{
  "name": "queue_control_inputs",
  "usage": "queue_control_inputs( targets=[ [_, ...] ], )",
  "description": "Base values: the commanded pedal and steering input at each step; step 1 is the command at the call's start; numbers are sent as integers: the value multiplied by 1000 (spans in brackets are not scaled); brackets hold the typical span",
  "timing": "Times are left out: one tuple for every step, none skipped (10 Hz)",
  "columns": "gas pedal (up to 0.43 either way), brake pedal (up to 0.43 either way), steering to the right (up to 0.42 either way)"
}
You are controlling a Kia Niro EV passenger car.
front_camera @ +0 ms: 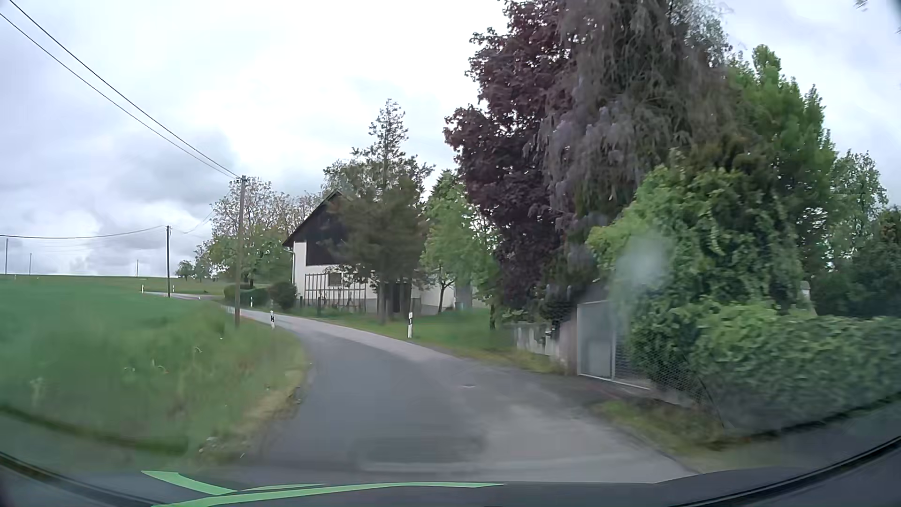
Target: Follow the waypoints while adhering to traffic rules and regulations
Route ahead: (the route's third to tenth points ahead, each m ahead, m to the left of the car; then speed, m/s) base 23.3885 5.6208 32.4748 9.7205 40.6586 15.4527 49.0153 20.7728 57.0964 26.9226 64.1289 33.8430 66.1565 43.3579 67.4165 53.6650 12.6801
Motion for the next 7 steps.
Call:
queue_control_inputs(
  targets=[
    [268, 0, -72],
    [268, 0, -74],
    [268, 0, -79],
    [268, 0, -83],
    [268, 0, -85],
    [268, 0, -85],
    [268, 0, -85]
  ],
)
